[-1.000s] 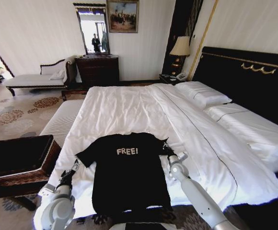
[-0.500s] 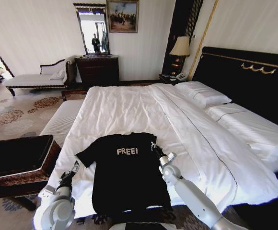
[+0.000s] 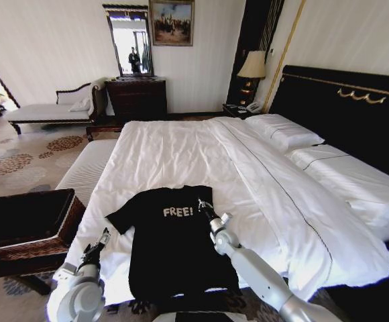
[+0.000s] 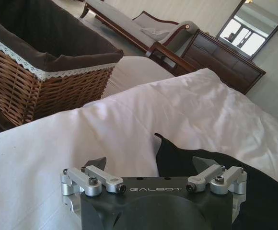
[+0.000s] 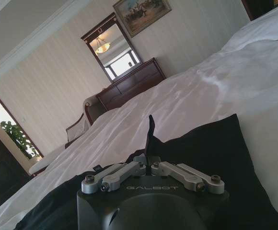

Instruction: Fold the clothes on the bed and place them into the basket.

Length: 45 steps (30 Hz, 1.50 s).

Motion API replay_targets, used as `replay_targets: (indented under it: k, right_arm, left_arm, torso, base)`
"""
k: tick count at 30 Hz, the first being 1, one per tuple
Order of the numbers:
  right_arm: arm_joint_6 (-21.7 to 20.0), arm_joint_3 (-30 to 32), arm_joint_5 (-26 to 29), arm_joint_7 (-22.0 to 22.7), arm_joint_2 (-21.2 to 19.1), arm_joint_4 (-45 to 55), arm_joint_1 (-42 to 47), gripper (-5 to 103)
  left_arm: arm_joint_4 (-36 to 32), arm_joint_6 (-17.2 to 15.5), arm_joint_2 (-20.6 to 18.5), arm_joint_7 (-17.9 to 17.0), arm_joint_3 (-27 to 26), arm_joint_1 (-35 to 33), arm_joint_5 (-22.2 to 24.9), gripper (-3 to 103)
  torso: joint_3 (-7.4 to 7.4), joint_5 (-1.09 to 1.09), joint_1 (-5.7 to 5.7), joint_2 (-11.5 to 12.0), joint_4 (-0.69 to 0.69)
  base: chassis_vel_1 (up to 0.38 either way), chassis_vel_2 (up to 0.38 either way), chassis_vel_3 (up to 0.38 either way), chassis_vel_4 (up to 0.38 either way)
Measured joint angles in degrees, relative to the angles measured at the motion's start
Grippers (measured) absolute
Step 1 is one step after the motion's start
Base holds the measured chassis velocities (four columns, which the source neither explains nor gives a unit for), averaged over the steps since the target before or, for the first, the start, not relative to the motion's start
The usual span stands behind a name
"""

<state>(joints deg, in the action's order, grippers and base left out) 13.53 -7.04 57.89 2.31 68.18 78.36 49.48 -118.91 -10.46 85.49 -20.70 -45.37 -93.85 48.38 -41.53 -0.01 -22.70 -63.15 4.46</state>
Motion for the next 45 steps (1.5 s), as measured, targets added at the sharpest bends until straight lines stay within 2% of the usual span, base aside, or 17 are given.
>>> replay_targets:
  k: [2,4,9,12,13,15,16,17,18,21,23,26,27,29,36,45]
  right_arm:
    - [0.12,0.00,-0.05,0.02,-0.07,0.17,0.17,-3]
    - [0.87,0.54,-0.15,-0.22,-0.51,1.89,1.27,12]
    - [2.06,2.98,0.74,-0.65,-0.81,4.95,2.88,23]
    - [2.37,5.54,2.69,-0.02,-1.05,6.72,3.81,39]
    - [2.37,5.54,2.69,-0.02,-1.05,6.72,3.81,39]
    - [1.83,7.00,4.38,2.60,-1.69,7.75,4.64,49]
    - [0.74,7.60,5.53,5.10,-2.24,8.92,5.45,49]
    - [-0.64,8.01,6.75,7.63,-2.79,10.49,6.32,56]
    - [-0.64,8.01,6.75,7.63,-2.79,10.49,6.32,56]
    - [-3.99,8.59,10.51,14.25,-3.46,16.65,9.60,72]
    - [-4.43,8.54,10.70,14.99,-3.33,17.95,10.39,72]
    - [-5.58,7.72,11.34,17.68,-1.79,21.62,12.71,89]
    - [-5.58,7.72,11.34,17.68,-1.79,21.62,12.71,89]
    - [-6.15,7.02,12.62,19.44,-0.96,23.27,13.85,97]
    - [-6.40,6.44,13.40,21.79,0.03,25.53,16.69,100]
    - [-6.31,7.59,13.94,22.58,1.44,25.85,19.14,100]
  left_arm:
    - [0.09,0.00,0.04,0.00,0.05,0.07,-0.03,100]
    - [0.55,0.00,0.23,0.00,0.22,0.57,-0.13,100]
    - [1.13,0.00,0.36,0.00,0.38,1.00,-0.38,100]
    - [1.51,0.00,0.38,0.00,0.47,1.14,-0.52,100]
    - [1.51,0.00,0.38,0.00,0.47,1.14,-0.52,100]
    - [1.67,-0.01,0.36,0.00,0.50,1.28,-0.54,100]
    - [1.73,-0.02,0.31,0.00,0.50,1.37,-0.55,100]
    - [1.79,-0.03,0.28,-0.02,0.51,1.45,-0.55,100]
    - [1.79,-0.03,0.28,-0.02,0.51,1.45,-0.55,100]
    - [1.93,-0.13,0.16,-0.04,0.61,1.71,-0.54,100]
    - [2.03,-0.17,0.10,-0.05,0.64,1.80,-0.51,100]
    - [2.69,-0.23,-0.16,-0.22,0.72,2.57,-0.22,100]
    - [2.69,-0.23,-0.16,-0.22,0.72,2.57,-0.22,100]
    - [2.76,-0.27,-0.23,-0.30,0.69,2.90,0.38,100]
    - [2.94,-0.30,-0.71,-0.40,0.60,3.02,1.37,100]
    - [3.23,-0.30,-1.69,-0.59,0.25,3.08,1.75,100]
  torso:
    - [0.00,0.00,0.00,0.00,0.00]
    - [0.00,0.01,0.00,0.00,0.00]
    - [0.00,0.02,0.00,0.00,0.01]
    - [0.00,0.01,0.00,0.00,0.00]
    - [0.00,0.01,0.00,0.00,0.00]
    - [0.00,0.01,0.00,0.00,0.00]
    - [0.00,0.02,0.00,0.00,0.00]
    - [0.00,0.02,0.00,0.00,0.01]
    - [0.00,0.02,0.00,0.00,0.01]
    - [0.00,0.01,0.00,0.00,0.01]
    - [0.00,0.02,0.00,0.00,0.01]
    - [0.01,0.01,0.00,0.00,0.00]
    - [0.01,0.01,0.00,0.00,0.00]
    - [0.00,0.00,0.00,0.00,0.00]
    - [0.01,0.00,0.00,0.00,0.00]
    - [0.00,0.00,0.00,0.00,0.00]
  base:
    - [0.000,0.000,0.000,0.000]
    - [0.000,0.000,0.000,0.000]
    - [0.000,0.000,0.000,0.000]
    - [0.000,0.000,0.000,0.000]
    - [0.000,0.000,0.000,0.000]
    - [0.000,0.000,0.000,0.000]
    - [0.000,0.000,0.000,0.000]
    - [0.000,0.000,0.000,0.000]
    - [0.000,0.000,0.000,0.000]
    - [0.000,0.000,0.000,0.000]
    - [0.000,0.000,0.000,0.000]
    - [0.000,0.000,0.000,0.000]
    - [0.000,0.000,0.000,0.000]
    - [0.000,0.000,0.000,0.000]
    - [0.000,0.000,0.000,0.000]
    - [0.000,0.000,0.000,0.000]
